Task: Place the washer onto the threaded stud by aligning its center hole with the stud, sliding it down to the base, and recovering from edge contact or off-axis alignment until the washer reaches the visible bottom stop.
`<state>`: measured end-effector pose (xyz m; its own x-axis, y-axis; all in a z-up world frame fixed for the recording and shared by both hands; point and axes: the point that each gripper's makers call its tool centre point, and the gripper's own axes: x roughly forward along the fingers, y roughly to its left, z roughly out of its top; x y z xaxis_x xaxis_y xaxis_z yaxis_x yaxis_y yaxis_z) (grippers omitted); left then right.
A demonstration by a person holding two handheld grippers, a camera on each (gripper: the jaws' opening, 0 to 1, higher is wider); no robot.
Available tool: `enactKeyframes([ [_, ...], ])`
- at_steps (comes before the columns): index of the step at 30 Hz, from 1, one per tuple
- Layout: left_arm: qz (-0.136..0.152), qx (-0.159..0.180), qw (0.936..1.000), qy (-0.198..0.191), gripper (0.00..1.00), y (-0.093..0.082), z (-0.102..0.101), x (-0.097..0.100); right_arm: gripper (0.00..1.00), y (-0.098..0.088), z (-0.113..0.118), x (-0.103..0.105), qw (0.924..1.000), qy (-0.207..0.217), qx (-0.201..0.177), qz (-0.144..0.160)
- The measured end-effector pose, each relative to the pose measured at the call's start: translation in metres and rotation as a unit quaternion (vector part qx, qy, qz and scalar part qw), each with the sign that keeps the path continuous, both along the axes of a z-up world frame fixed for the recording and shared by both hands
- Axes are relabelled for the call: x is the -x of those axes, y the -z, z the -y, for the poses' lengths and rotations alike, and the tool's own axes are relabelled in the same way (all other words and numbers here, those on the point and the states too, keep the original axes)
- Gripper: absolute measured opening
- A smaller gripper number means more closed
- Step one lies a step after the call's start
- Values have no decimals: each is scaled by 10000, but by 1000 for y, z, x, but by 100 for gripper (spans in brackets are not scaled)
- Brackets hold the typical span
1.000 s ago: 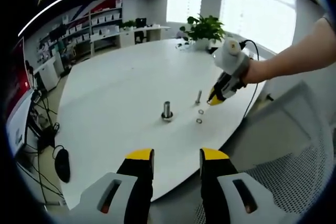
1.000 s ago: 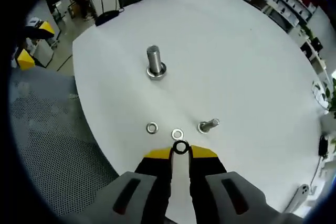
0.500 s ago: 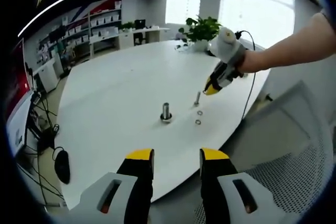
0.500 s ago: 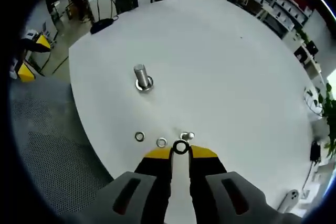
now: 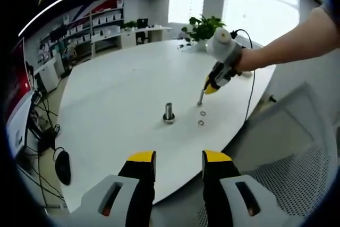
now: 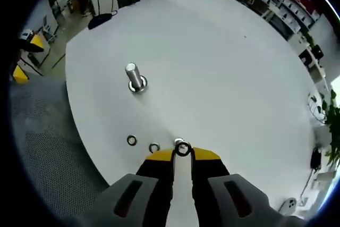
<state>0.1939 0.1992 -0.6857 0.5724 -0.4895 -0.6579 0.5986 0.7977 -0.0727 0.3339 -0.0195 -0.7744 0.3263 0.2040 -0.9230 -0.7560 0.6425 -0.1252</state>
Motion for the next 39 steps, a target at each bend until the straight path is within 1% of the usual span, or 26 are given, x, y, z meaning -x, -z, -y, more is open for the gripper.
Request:
enactKeyframes([
  [2, -20, -25, 10000, 19, 33, 1, 0, 0, 13, 3, -1, -1, 10000, -2, -16, -52],
  [7, -41, -37, 10000, 7, 33, 2, 0, 0, 13, 11, -1, 0, 9998, -109, 89, -141],
  [11, -67, -66, 10000, -12, 33, 3, -1, 0, 13, 17, 0, 0, 9997, -99, 93, -216],
  [12, -68, -69, 10000, -12, 33, 4, -1, 0, 13, 20, 2, 1, 9995, -76, 117, -273],
  [20, -113, -91, 9999, -54, 33, 5, -3, 0, 14, 36, -1, -1, 9990, -88, 135, -421],
  [27, -160, -123, 9998, -72, 33, 7, -4, 1, 14, 52, 0, 0, 9985, -46, 224, -493],
  [34, -168, -121, 9998, -79, 33, 8, -4, 1, 14, 59, 0, 1, 9984, -18, 251, -502],
  [39, -166, -118, 9998, -72, 33, 8, -4, 1, 15, 58, -2, 3, 9988, 38, 207, -448],
])
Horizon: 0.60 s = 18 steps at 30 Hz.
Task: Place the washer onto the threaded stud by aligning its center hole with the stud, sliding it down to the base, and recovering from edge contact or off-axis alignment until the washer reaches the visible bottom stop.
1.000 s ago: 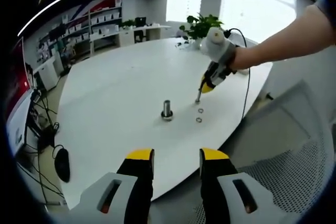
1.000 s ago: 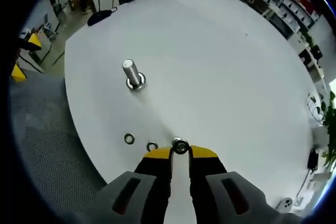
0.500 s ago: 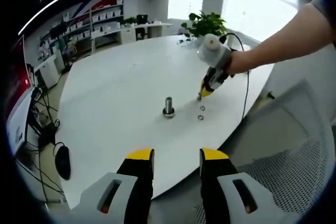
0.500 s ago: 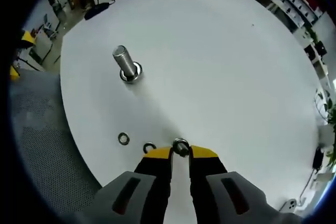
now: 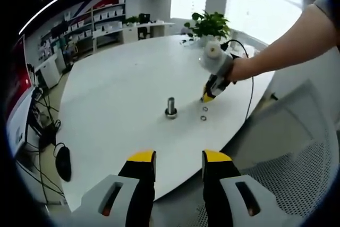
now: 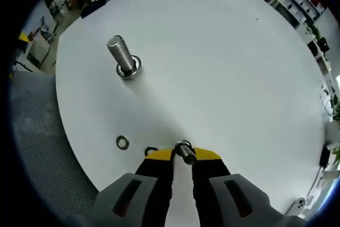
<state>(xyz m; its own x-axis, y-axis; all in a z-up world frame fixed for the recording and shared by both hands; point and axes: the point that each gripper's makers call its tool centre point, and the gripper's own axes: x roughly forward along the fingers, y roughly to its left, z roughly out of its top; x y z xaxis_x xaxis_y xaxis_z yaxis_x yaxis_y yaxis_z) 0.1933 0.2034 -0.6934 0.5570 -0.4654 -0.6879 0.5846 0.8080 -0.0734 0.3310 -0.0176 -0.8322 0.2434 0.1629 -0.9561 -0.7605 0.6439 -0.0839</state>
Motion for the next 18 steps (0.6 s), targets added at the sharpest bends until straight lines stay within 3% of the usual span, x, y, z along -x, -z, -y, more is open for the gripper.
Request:
enactKeyframes([
  [18, 20, 7, 10000, 45, 33, -1, 2, 0, 23, -8, 9, 9, 9998, 134, -43, 158],
])
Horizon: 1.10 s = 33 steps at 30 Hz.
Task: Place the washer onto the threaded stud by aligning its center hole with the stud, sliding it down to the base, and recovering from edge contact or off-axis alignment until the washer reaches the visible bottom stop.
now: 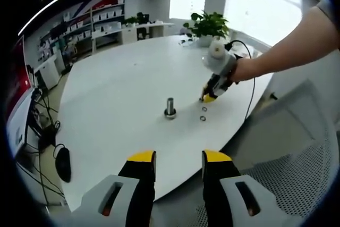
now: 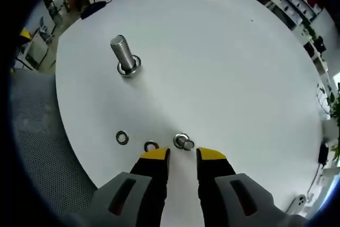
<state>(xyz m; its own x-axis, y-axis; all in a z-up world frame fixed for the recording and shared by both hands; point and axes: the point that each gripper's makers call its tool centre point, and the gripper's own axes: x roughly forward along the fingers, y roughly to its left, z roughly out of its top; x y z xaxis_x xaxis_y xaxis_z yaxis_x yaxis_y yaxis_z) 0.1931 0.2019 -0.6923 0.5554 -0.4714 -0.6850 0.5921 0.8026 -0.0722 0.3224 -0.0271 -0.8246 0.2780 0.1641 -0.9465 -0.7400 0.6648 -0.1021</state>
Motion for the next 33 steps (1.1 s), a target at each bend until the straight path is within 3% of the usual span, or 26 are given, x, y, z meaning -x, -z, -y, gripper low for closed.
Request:
enactKeyframes([
  [5, 9, -1, 10000, 18, 33, 0, 0, 0, 23, 0, -5, 11, 9995, 233, -194, -27],
  [18, 27, -5, 10000, -13, 33, -1, -1, 0, 23, 8, -29, 24, 9984, 296, -456, -163],
  [33, -3, -11, 10000, -18, 32, 1, -1, 0, 24, 16, -38, 23, 9981, 256, -545, -127],
])
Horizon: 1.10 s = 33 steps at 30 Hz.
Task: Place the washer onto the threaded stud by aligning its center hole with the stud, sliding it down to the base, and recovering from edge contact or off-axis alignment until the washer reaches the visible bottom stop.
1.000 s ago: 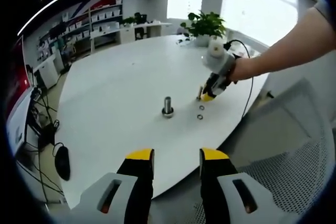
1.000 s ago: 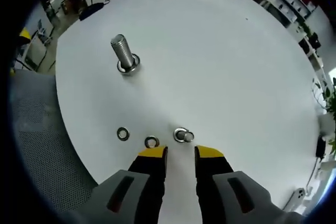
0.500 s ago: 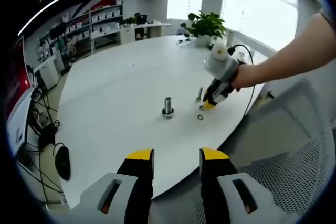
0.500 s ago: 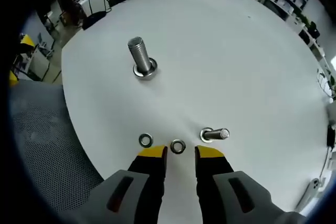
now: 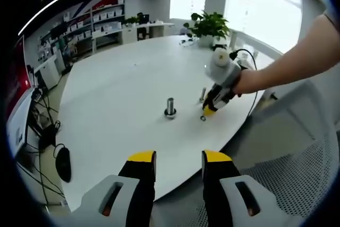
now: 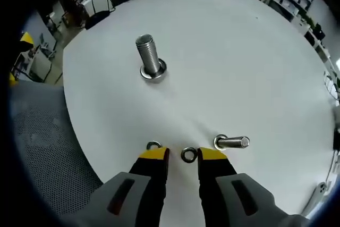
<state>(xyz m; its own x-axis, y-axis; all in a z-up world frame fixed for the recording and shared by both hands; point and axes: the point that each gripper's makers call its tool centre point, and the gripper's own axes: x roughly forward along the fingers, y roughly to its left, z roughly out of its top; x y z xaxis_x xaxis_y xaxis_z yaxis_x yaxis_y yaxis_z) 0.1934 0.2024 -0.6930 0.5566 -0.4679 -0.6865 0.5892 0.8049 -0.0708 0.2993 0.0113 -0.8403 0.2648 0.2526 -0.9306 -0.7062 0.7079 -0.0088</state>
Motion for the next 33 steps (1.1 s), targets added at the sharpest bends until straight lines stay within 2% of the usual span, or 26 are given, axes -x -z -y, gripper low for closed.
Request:
enactKeyframes([
  [3, -12, -5, 10000, -6, 33, 0, -1, 0, 23, 0, -1, 0, 9999, -147, 29, 31],
  [12, -16, 15, 10000, 6, 32, 0, 0, 1, 19, 0, 2, 8, 9997, -233, 5, 108],
  [18, -32, 17, 10000, 57, 32, 0, 2, 1, 22, -1, 2, 10, 9996, -224, -160, 44],
  [21, -30, 19, 10000, 56, 32, 1, 2, 1, 21, 1, 3, 9, 9991, -411, -20, 81],
  [26, -22, 17, 10000, 25, 32, 0, 1, 1, 20, -1, 2, 9, 9987, -500, -32, 69],
  [28, -25, 12, 10000, 19, 32, 1, 0, 1, 18, 0, 3, 8, 9981, -612, 34, 6],
  [29, -18, 18, 10000, 7, 32, 0, 0, 1, 17, 0, 6, 9, 9970, -729, 235, -98],
  [31, -9, 21, 10000, 5, 32, 0, 0, 1, 17, 0, 3, 11, 9940, -1029, 349, -113],
  [33, -32, -10, 10000, 26, 32, 1, 0, 1, 17, -1, 4, 11, 9950, -945, 295, -161],
])
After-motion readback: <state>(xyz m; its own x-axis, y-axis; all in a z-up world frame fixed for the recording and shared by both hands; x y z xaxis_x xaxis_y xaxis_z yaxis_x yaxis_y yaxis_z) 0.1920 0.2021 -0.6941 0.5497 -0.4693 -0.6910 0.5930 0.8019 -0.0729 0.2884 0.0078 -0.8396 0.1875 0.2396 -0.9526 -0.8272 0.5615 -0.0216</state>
